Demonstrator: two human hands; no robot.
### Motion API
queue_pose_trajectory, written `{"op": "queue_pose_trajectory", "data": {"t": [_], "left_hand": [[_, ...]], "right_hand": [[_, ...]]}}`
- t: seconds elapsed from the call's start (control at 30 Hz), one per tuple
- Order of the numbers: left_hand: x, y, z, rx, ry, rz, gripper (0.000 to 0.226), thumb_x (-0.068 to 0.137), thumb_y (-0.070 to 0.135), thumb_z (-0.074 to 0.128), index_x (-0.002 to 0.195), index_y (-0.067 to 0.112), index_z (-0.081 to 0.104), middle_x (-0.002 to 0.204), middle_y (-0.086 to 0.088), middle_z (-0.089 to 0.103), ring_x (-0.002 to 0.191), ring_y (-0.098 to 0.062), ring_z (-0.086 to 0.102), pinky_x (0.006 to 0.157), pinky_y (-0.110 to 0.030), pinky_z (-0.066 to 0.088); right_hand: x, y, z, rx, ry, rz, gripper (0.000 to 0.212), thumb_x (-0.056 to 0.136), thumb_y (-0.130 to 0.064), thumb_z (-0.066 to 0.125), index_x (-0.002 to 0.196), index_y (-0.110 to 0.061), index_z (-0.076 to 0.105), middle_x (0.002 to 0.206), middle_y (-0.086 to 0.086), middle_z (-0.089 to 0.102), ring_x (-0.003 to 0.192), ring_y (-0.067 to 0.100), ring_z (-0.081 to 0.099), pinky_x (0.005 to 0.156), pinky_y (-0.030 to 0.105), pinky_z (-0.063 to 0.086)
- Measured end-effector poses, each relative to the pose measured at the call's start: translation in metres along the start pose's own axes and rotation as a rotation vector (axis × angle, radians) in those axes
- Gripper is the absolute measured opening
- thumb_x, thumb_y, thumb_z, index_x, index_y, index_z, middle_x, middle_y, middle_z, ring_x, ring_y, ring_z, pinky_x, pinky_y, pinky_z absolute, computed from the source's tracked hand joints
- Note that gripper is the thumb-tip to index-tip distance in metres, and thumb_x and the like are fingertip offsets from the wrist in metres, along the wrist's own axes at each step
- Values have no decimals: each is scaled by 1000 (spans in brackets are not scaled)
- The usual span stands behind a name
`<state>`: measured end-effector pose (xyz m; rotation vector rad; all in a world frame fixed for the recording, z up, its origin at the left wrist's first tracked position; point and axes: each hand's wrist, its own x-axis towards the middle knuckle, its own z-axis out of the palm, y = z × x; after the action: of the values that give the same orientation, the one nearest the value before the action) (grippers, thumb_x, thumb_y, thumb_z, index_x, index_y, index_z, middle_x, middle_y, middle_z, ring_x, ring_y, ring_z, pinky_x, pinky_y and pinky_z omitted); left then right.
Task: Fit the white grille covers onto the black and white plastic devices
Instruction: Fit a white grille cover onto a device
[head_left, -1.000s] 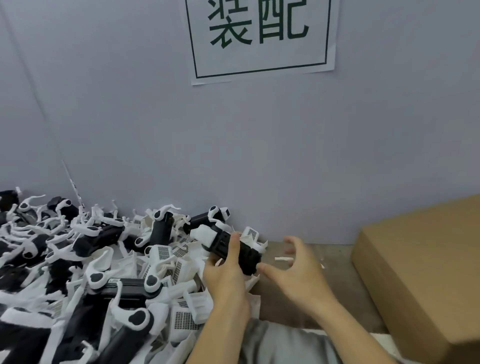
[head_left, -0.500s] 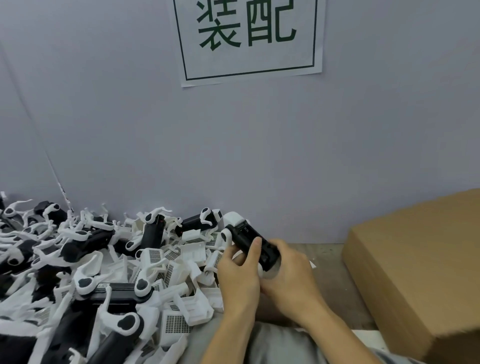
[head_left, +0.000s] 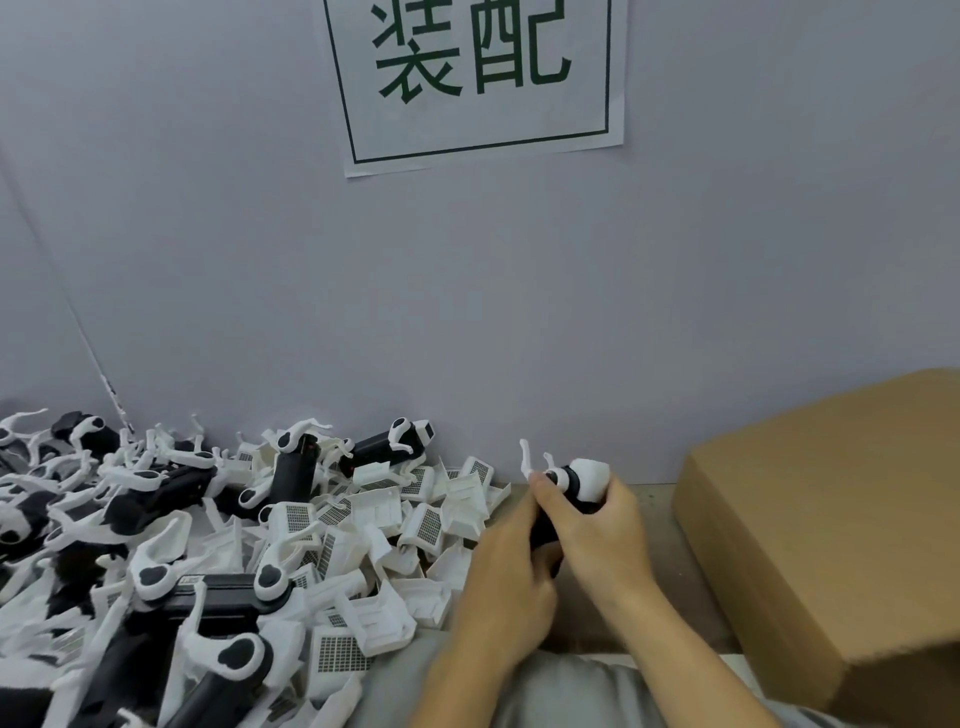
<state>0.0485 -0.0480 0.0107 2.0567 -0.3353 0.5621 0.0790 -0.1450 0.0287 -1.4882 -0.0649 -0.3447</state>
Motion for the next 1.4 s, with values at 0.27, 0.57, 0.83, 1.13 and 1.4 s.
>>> {"op": "queue_pose_trajectory", "data": {"t": [0.27,0.57,0.83,1.13,1.4], "left_hand": [[2,5,1,207,104,45,30,85,36,56,114,44,55,103,23,63,96,2,61,78,-25,53],[17,-2,-23,-907,591,-639,35,90,29,71,114,12,51,99,-6,69,84,-18,69,58,-27,53],[13,-1,-27,-1214,492,-626,41,94,25,48,73,8,79,76,-14,74,58,-27,70,44,-28,53],[11,-1,-21,-959,452,-685,48,94,38,44,115,1,66,99,-24,69,82,-33,63,53,-30,42],[11,-1,-20,-920,495,-667,51,95,35,40,115,-4,66,96,-22,70,77,-32,62,52,-31,44]], "right_hand": [[-13,-4,13,-87,-66,-163,26,82,-39,77,100,-23,67,91,-10,72,86,4,68,73,21,52],[-4,1,7,-230,-71,31,9,93,-19,57,97,-26,60,83,-5,66,74,8,61,64,24,46],[-16,-4,6,209,-635,358,42,94,-46,50,103,-12,74,92,15,71,73,27,65,60,27,48],[-20,0,16,162,-650,301,24,95,-25,58,118,-27,64,84,1,74,69,20,67,62,29,49],[-21,0,16,93,-643,261,38,96,1,45,113,-28,64,81,-2,72,68,16,66,62,29,50]]}}
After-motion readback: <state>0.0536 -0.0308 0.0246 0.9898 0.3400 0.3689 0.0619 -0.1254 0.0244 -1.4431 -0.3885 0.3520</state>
